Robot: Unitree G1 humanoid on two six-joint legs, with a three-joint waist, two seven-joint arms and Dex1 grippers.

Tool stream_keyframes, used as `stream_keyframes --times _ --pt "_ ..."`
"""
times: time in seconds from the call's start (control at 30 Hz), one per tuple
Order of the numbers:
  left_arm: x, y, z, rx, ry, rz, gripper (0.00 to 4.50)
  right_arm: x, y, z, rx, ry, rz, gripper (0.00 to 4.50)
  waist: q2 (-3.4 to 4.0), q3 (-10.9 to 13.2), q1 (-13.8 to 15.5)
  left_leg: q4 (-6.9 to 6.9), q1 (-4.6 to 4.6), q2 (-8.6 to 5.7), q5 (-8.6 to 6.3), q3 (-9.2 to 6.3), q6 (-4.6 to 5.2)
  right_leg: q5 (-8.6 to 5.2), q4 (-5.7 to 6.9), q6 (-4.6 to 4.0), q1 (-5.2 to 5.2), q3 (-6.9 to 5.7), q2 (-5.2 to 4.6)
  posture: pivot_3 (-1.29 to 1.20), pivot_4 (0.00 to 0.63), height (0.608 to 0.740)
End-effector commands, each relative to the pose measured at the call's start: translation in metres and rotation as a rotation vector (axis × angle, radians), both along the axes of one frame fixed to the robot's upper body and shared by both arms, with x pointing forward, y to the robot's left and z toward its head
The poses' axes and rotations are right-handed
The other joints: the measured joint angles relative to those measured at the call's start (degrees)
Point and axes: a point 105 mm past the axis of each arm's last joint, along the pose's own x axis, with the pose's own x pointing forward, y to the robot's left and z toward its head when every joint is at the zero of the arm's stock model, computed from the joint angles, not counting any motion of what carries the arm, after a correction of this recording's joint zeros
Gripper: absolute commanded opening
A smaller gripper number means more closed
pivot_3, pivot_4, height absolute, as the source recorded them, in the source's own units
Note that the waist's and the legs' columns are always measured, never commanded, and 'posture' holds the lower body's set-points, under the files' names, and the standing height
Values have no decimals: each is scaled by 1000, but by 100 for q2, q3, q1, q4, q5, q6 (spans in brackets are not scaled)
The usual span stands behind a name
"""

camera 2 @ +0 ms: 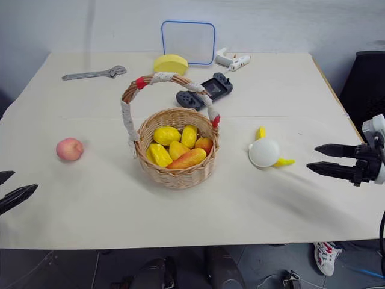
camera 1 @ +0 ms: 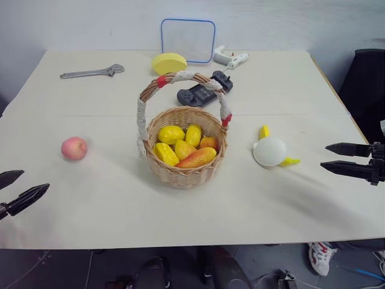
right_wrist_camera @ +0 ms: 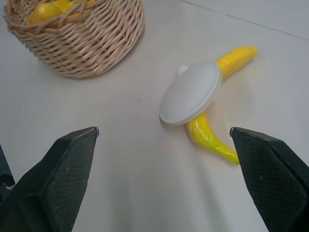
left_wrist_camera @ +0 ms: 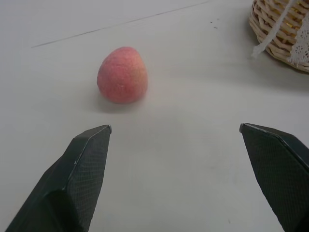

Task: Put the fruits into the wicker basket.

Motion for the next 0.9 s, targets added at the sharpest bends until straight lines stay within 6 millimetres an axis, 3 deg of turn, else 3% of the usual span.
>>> stream_keyframes --times 0.03,0.5,0.63,0.8,0.9 --pt "-8 4 8 36 -26 9 4486 -1 2 11 9 -33 23 4500 0 0 5 1 1 0 0 0 0 0 0 -1 0 0 0 0 150 740" --pt "9 4 5 63 -19 2 4486 4 -4 2 -33 -45 -48 4500 1 -1 23 5 2 -1 2 0 3 1 3 -1 3 0 0 0 150 740" --pt "18 -6 -1 52 -12 -41 4486 6 -5 0 -70 -60 -68 4500 1 -1 18 6 2 -1 2 1 2 1 6 -1 3 0 0 0 150 740" --pt "31 -14 12 37 -45 -78 4486 4 0 -1 -76 -68 -96 4500 1 -1 30 7 2 0 4 0 -1 2 9 1 3 0 1 0 150 740" --pt "40 -34 26 32 -63 -176 4486 6 11 4 4 -64 -143 4500 1 -1 31 8 2 -1 7 -1 -6 2 13 2 3 0 1 0 150 740"
